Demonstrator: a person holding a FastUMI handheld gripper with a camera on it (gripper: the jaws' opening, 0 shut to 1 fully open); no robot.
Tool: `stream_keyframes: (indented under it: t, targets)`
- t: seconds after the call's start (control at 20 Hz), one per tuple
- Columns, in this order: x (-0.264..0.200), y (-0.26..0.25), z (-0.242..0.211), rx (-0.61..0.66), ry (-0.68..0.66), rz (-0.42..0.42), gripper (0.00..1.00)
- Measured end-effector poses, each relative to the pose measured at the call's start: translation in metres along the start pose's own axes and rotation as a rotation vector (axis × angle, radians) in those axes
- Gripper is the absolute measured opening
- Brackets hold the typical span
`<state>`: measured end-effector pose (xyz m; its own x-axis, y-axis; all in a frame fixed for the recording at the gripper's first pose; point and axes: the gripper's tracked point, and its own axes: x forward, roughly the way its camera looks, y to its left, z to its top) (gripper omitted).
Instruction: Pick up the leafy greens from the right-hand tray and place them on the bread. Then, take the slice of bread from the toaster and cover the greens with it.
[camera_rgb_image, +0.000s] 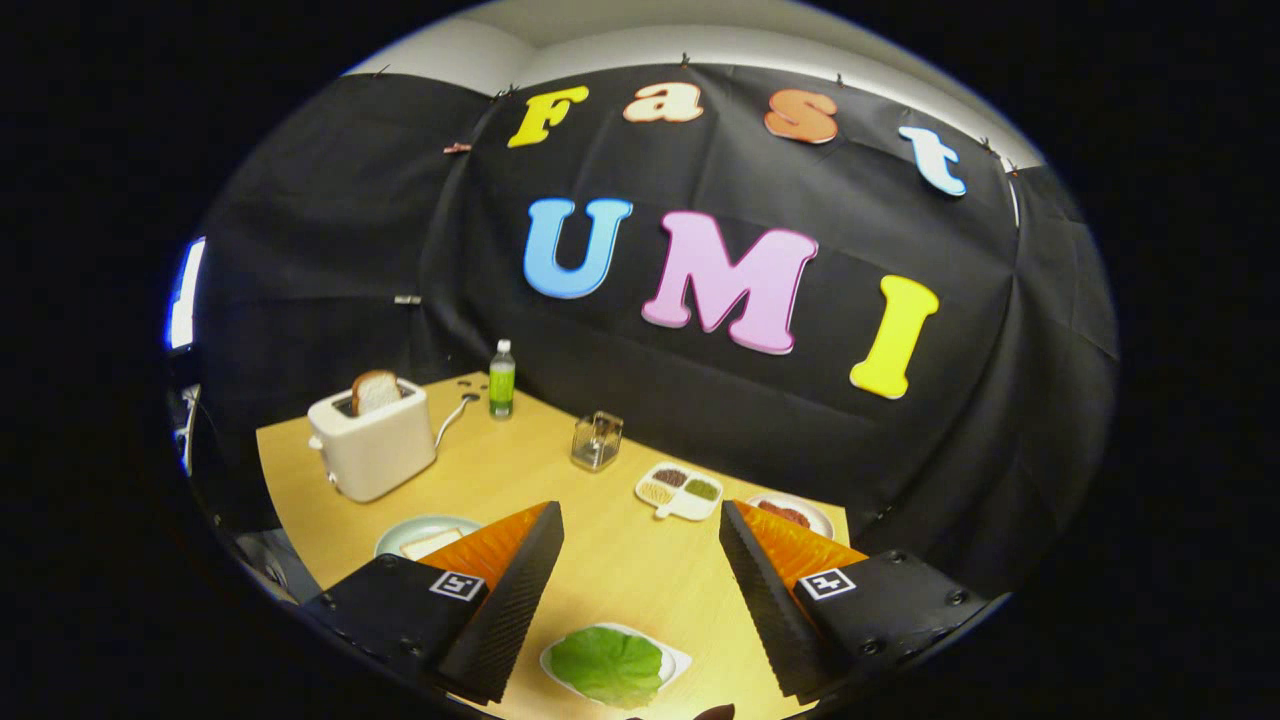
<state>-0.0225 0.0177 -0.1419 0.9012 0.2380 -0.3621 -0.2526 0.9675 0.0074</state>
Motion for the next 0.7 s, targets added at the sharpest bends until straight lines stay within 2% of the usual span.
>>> stream_keyframes:
  t: [0.25, 0.5, 0.6, 0.7]
  targets:
    - [0.011, 0.003, -0.109, -0.005, 0.252, 0.066, 0.96]
    - [0.016, 0.019, -0.192, 0.038, 0.444, 0.130, 0.95]
    - [0.019, 0.023, -0.217, 0.047, 0.501, 0.151, 0.87]
    - [0.024, 0.027, -0.238, 0.069, 0.557, 0.163, 0.85]
